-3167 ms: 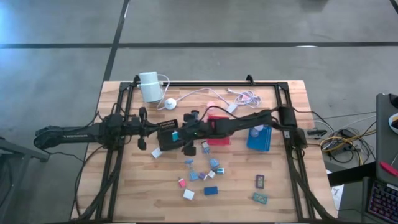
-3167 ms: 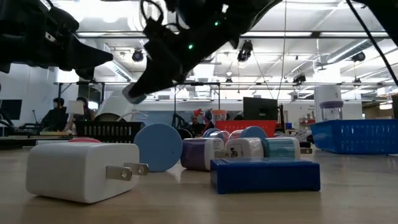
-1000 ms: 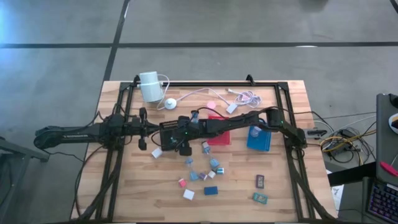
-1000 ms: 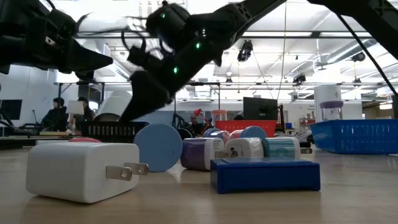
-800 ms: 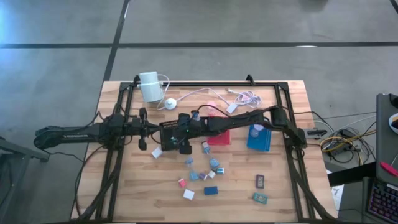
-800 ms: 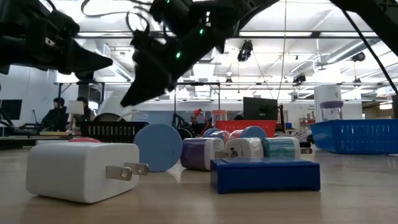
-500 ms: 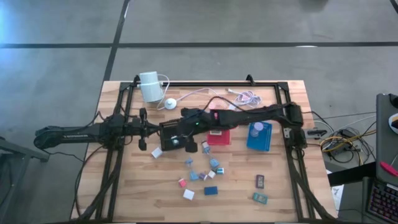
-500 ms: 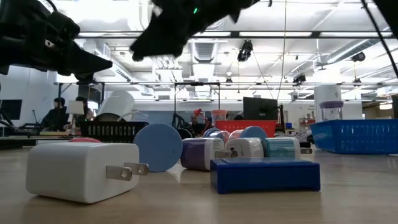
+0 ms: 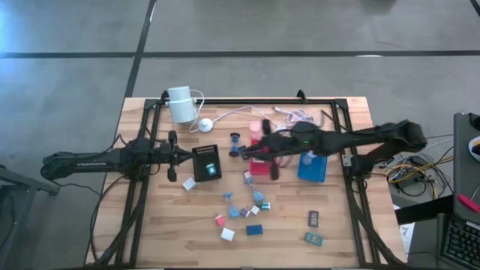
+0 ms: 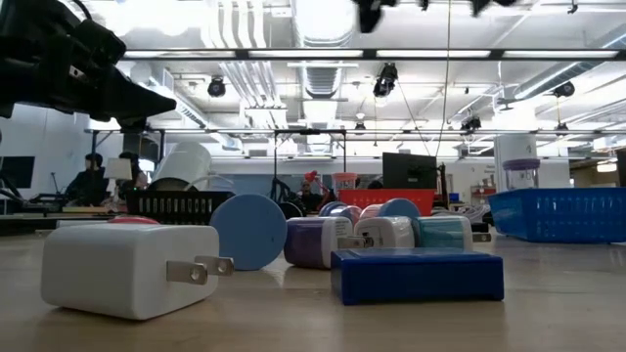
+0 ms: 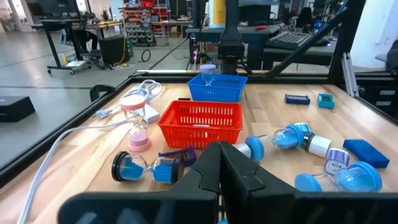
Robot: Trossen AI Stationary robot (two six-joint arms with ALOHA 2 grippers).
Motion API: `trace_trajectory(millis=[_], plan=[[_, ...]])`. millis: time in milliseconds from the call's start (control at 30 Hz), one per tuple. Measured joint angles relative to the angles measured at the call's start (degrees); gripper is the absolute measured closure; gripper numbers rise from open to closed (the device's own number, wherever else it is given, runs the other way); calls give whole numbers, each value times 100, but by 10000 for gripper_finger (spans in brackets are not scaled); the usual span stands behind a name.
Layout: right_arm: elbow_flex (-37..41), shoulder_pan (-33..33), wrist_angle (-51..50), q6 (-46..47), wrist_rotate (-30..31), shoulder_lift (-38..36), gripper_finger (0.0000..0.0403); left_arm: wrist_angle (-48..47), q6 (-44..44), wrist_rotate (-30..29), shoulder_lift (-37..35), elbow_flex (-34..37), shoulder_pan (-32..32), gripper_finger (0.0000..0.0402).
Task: Pick & Place Office items
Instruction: Put the pink hourglass into the blue bin
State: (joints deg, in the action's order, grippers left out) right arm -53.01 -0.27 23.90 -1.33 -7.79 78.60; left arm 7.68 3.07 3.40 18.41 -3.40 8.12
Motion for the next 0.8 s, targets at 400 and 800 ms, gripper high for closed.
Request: trace_trajectory(millis=[400,800], plan=[[2526,-11,1056,443,22,-2477,394,159,-52,2,-17,101,0,394],[4091,-55,1445,889,533,-3999,394,172,-141,180,-344,112,0,397]])
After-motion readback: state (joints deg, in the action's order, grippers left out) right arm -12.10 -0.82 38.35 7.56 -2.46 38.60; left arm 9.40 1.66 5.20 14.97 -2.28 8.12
